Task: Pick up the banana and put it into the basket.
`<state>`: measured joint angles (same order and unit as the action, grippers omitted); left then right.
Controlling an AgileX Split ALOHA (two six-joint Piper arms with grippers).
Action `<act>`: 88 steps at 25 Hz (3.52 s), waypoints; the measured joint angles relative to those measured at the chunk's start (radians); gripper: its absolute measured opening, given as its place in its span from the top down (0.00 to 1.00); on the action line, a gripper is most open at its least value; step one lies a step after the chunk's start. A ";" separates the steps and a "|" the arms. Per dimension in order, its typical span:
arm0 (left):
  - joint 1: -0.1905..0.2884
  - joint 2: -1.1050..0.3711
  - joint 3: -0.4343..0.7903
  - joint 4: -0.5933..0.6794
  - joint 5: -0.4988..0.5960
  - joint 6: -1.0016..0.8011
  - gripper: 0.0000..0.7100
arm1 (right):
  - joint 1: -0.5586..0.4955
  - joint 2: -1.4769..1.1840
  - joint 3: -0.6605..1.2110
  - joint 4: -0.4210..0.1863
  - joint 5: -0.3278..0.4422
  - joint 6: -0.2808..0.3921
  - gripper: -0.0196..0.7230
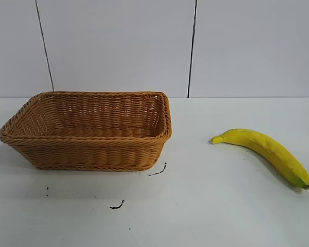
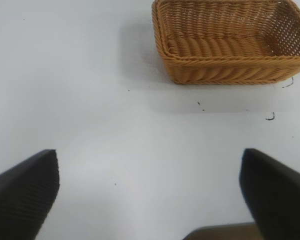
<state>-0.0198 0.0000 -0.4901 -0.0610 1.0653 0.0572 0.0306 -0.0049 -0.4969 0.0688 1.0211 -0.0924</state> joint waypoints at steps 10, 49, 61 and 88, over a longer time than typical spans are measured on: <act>0.000 0.000 0.000 0.000 0.000 0.000 0.02 | 0.000 0.000 0.000 0.001 -0.002 0.000 0.06; 0.000 0.000 0.000 0.000 0.000 0.000 0.02 | 0.000 1.853 -1.063 0.037 0.052 -0.023 0.06; 0.000 0.000 0.000 0.000 0.000 0.000 0.02 | 0.030 1.945 -1.103 0.034 0.094 -0.314 0.06; 0.000 0.000 0.000 0.000 0.000 0.000 0.02 | 0.064 2.229 -1.103 -0.060 -0.084 -0.236 0.06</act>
<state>-0.0198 0.0000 -0.4901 -0.0610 1.0653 0.0572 0.0948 2.2244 -1.5997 0.0087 0.9367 -0.3288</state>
